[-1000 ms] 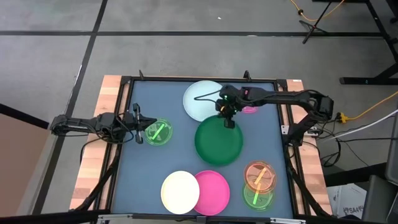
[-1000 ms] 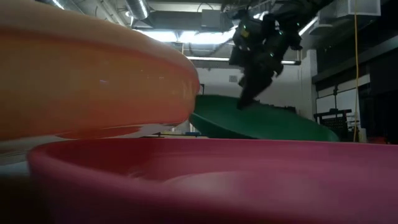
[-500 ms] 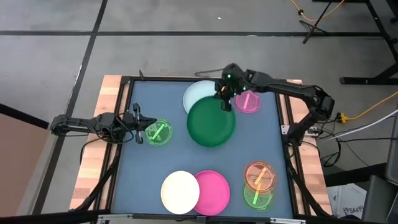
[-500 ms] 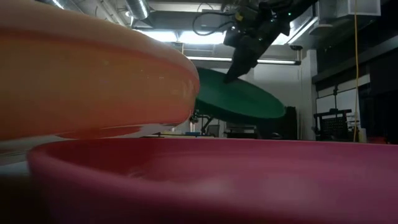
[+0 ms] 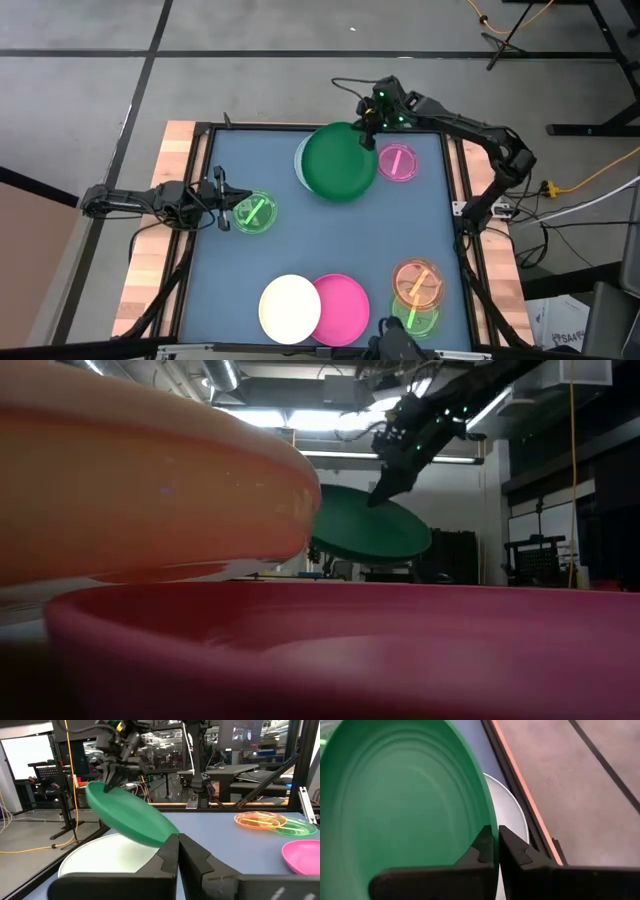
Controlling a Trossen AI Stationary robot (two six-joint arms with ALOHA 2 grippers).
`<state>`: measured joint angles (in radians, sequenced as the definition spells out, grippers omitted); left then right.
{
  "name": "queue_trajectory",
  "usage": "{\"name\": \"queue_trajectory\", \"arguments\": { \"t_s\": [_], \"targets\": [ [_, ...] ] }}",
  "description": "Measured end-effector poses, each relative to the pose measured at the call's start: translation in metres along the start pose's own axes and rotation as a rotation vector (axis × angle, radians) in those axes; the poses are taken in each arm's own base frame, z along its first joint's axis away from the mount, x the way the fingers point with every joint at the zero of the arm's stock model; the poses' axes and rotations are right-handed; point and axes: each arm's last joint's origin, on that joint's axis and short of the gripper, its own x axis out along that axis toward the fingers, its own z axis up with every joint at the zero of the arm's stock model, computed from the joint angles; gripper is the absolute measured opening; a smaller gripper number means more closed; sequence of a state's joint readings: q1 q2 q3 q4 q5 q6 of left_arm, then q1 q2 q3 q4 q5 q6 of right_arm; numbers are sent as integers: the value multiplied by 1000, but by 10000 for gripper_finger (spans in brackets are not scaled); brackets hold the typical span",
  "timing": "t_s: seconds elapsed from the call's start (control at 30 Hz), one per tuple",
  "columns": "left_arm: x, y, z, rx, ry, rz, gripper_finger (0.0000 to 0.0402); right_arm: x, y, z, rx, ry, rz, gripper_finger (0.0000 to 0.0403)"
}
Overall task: Stack plastic plates
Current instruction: Stack the green plate on top of the light blue plate
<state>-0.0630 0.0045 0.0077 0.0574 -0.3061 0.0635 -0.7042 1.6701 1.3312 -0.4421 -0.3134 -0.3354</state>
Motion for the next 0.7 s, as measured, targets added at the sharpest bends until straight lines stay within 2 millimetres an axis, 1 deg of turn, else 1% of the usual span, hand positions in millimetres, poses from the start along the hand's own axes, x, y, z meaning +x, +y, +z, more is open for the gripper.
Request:
{"name": "queue_trajectory", "arguments": {
  "t_s": [0.2,0.37,0.5,0.7],
  "targets": [
    [0,0,0,0,0,0,2,23,-23,-14,56,0,10,1],
    [0,0,0,0,0,0,2,36,-39,-25,109,7,2,1],
    [0,0,0,0,0,0,2,45,-46,-32,126,24,-3,1],
    [0,0,0,0,0,1,2,59,-48,-37,123,19,3,1]
  ]
}}
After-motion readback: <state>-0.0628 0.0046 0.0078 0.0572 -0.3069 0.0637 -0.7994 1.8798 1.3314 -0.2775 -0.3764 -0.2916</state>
